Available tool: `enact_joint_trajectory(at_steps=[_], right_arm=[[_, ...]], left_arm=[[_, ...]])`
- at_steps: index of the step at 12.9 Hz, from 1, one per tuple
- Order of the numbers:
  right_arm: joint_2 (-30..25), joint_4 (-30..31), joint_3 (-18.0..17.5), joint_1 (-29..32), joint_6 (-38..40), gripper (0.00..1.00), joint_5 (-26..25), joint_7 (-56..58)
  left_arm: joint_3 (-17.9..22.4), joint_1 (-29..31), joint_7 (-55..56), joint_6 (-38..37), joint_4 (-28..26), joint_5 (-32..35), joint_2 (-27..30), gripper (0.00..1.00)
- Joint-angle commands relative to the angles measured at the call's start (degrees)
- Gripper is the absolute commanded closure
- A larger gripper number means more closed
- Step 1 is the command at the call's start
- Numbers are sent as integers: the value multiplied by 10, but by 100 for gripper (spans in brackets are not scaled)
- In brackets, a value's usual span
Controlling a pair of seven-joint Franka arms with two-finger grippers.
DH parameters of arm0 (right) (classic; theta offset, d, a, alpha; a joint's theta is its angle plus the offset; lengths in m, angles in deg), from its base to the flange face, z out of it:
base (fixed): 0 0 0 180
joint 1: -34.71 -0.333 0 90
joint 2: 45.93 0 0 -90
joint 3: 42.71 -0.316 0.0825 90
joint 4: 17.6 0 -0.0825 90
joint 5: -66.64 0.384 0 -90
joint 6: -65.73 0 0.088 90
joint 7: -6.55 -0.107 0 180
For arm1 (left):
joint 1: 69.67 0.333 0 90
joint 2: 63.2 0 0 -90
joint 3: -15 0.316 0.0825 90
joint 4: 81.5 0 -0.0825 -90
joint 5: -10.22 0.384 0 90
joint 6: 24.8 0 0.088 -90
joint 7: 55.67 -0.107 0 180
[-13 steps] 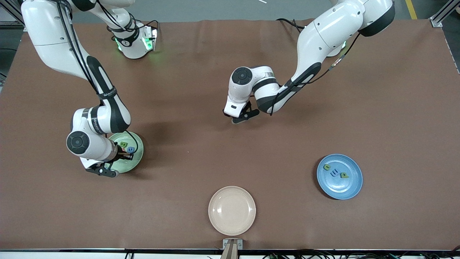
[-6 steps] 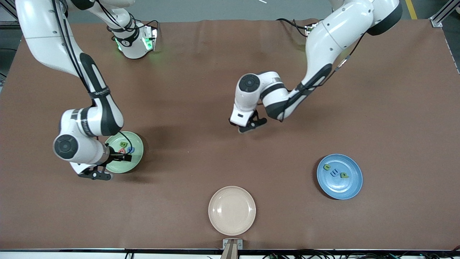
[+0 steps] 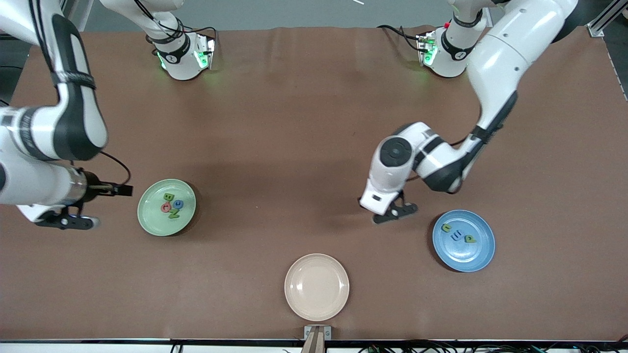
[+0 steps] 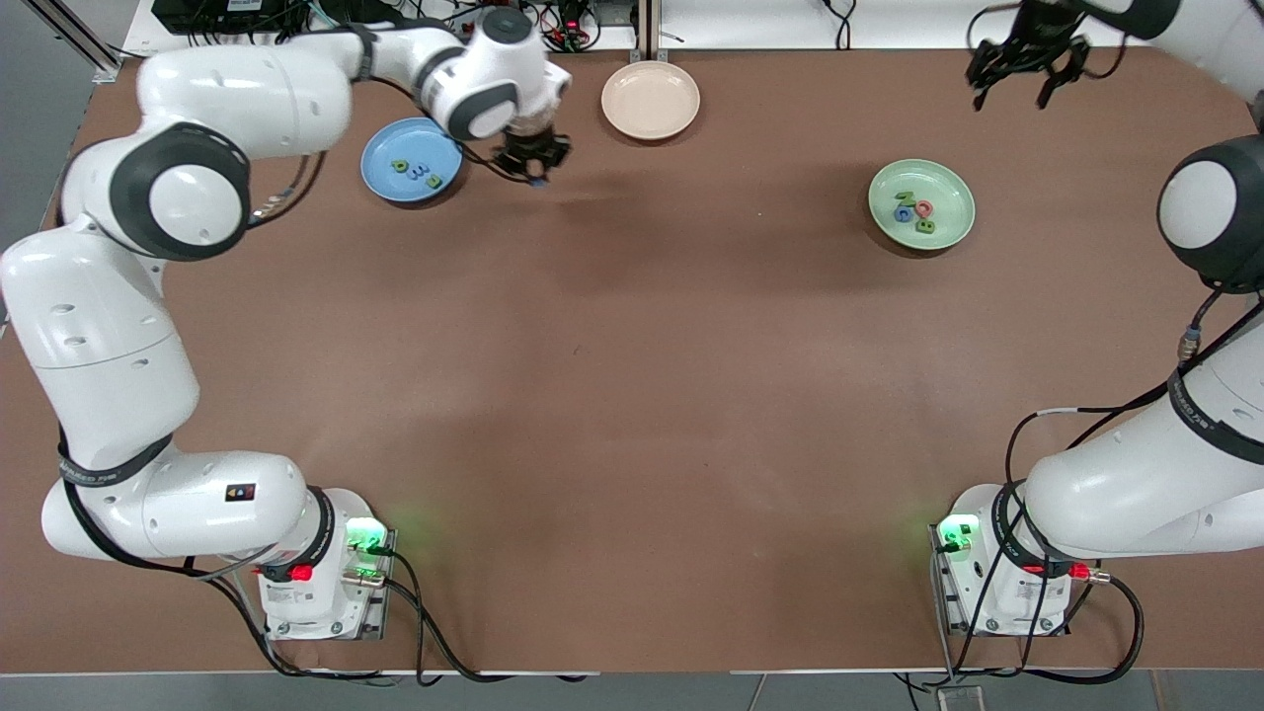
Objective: Sort upper and lower case letters into plates
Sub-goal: 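Drop the x on the blue plate while the right gripper returns to rest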
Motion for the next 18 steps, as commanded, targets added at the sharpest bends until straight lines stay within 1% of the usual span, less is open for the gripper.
enact_joint_trajectory(at_steps=[1, 2, 4, 6, 7, 8, 9, 10, 11, 12, 13, 14, 16, 18], right_arm=[[10, -54, -6, 15, 21, 0, -12, 8], [10, -69, -5, 21, 23, 0, -12, 9], [8, -83, -5, 27, 27, 0, -11, 10], [6, -86, -9, 36, 31, 0, -3, 7], [0, -86, -11, 33, 53, 0, -2, 5], [-7, -86, -15, 31, 93, 0, -2, 3], [-11, -85, -18, 26, 102, 0, -2, 3], [-23, -79, -18, 23, 102, 0, 0, 3], [-32, -67, -18, 24, 98, 0, 7, 3], [-47, -55, -17, 27, 92, 0, 23, 4], [-64, -36, -14, 28, 83, 0, 31, 5], [-87, -13, -11, 23, 69, 0, 32, 5], [-130, 31, -12, 27, 54, 0, 32, 5], [-167, 67, -12, 24, 41, 0, 32, 5]], left_arm=[[-10, 68, -99, -8, 4, 34, 2, 100], [-9, 77, -130, -8, 9, 37, 3, 100], [-7, 114, -196, -8, 7, 38, 3, 100], [-8, 153, -270, -8, 3, 38, 3, 99], [-7, 169, -298, -8, -1, 37, 2, 97], [-8, 189, -315, -8, -13, 38, 1, 93], [-8, 199, -324, -8, -20, 38, 1, 85], [-7, 203, -325, -8, -26, 37, 1, 69], [-7, 212, -325, -8, -31, 38, 1, 45], [-8, 219, -326, -8, -37, 38, 2, 15], [-11, 220, -325, -8, -37, 38, 4, 0], [-13, 220, -325, -8, -37, 38, 14, 0], [-31, 221, -323, -11, -35, 37, 37, 0], [-49, 221, -323, -54, -28, 28, 69, 0]])
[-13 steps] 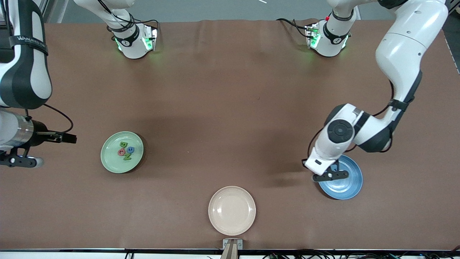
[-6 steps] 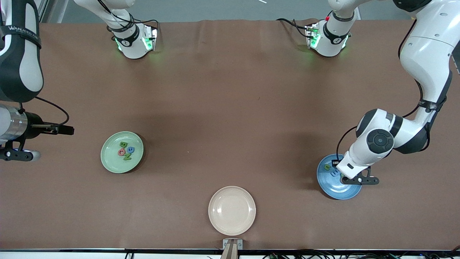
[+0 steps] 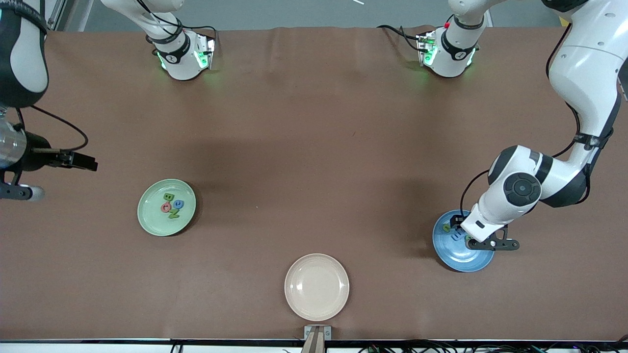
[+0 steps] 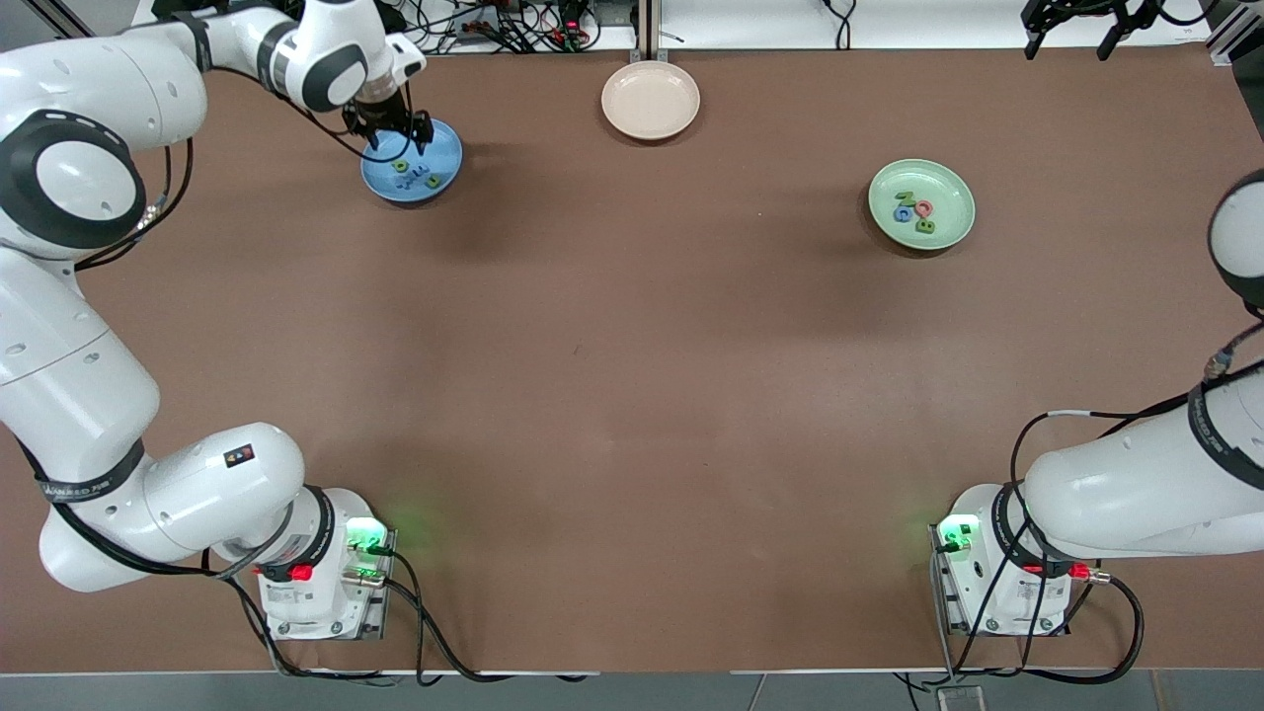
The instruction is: Sort upper and lower case letters into plates
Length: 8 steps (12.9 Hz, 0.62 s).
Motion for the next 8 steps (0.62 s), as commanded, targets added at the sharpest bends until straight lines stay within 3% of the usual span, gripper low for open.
enact_joint_trajectory(at_steps=[1, 5, 8], right_arm=[[-79, 89, -1, 2, -28, 0, 12, 2], [-163, 176, -1, 3, -66, 0, 22, 2], [-197, 195, -2, 5, -65, 0, 23, 3]], left_arm=[[-30, 7, 2, -61, 0, 2, 57, 0], [-64, 6, -16, -145, 40, -9, 107, 0], [-103, 6, -49, -233, 105, -10, 114, 0]])
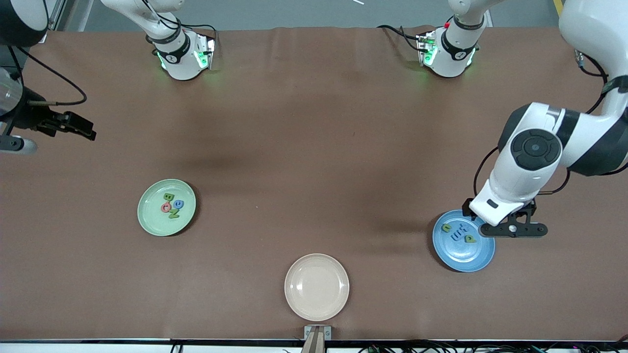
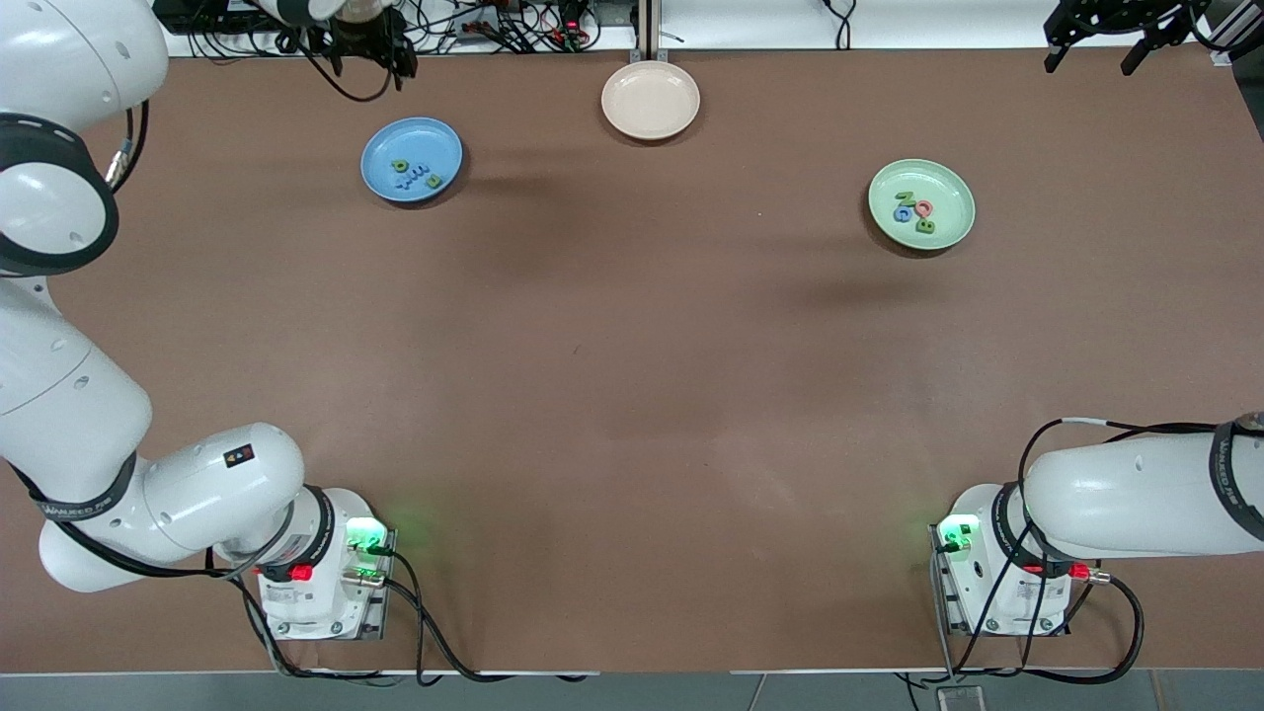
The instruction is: Sort upper and lower case letters into plates
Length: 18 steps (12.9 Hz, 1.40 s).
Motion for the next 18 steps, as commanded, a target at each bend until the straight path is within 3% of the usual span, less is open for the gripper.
enact_joint_trajectory(at_steps=[1, 5, 8, 10, 14, 16, 18], right_arm=[[-52, 48, -2, 5, -13, 0, 10, 4], [-86, 77, 7, -13, -16, 0, 10, 5], [-95, 77, 37, -34, -11, 0, 10, 5], [-100, 77, 38, -32, -9, 0, 10, 6], [-103, 76, 36, -31, -15, 0, 10, 7], [-102, 76, 35, -31, -22, 0, 10, 7], [-101, 75, 35, -31, -22, 0, 10, 7]], left_arm=[[-36, 4, -39, -88, 60, -8, 5, 0], [-83, 8, -43, -183, 102, -8, 8, 0], [-103, 26, -59, -190, 107, -34, 38, 0], [-35, -1, -90, -190, 107, -105, 79, 0], [183, -110, -159, -191, 95, -287, 177, 0], [281, -164, -190, -191, 59, -343, 224, 0], [343, -201, -191, -191, 16, -383, 266, 0]])
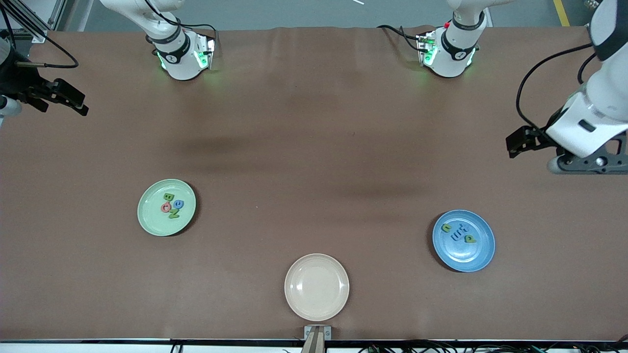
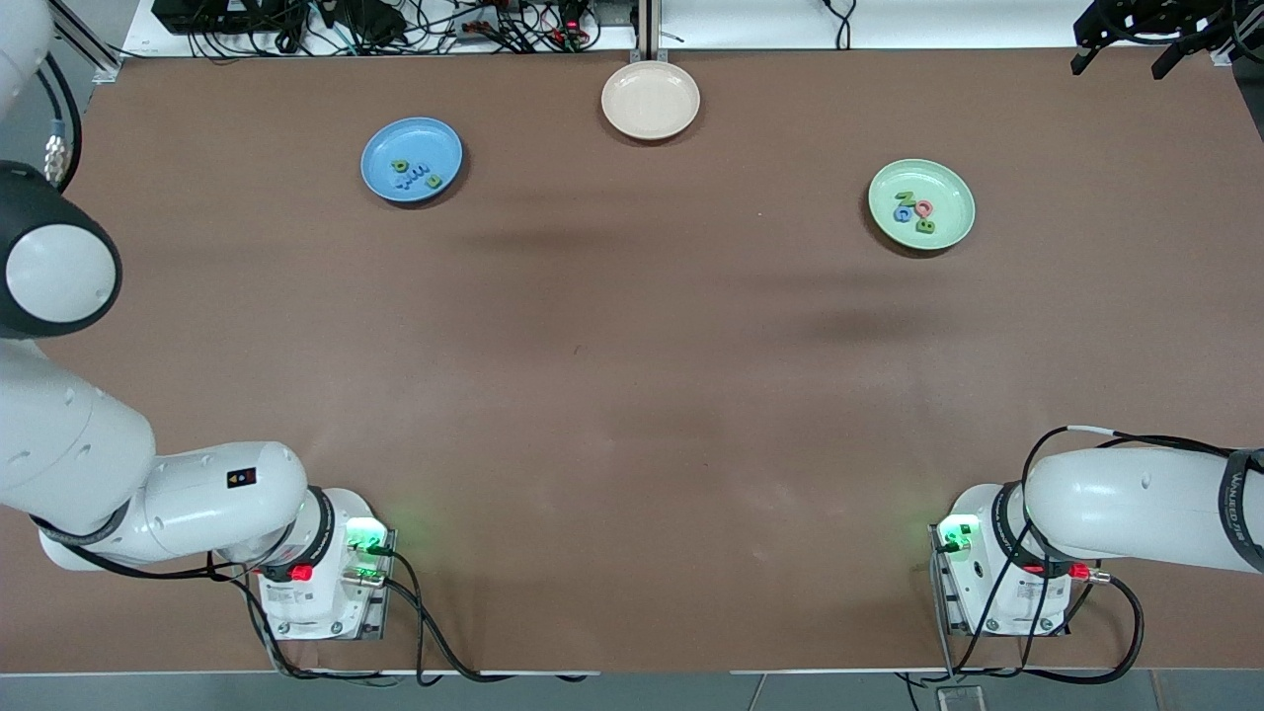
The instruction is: Sort upper and lower case letters into plates
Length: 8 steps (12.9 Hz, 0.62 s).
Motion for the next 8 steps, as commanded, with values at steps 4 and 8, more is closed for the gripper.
enact_joint_trajectory(at_steps=[4, 8], right_arm=[[31, -39, 5, -4, -1, 0, 0, 8], [77, -87, 5, -3, 21, 0, 2, 6]], left_arm=[[81, -53, -13, 4, -118, -36, 109, 0], [95, -53, -14, 12, -145, -46, 139, 0]])
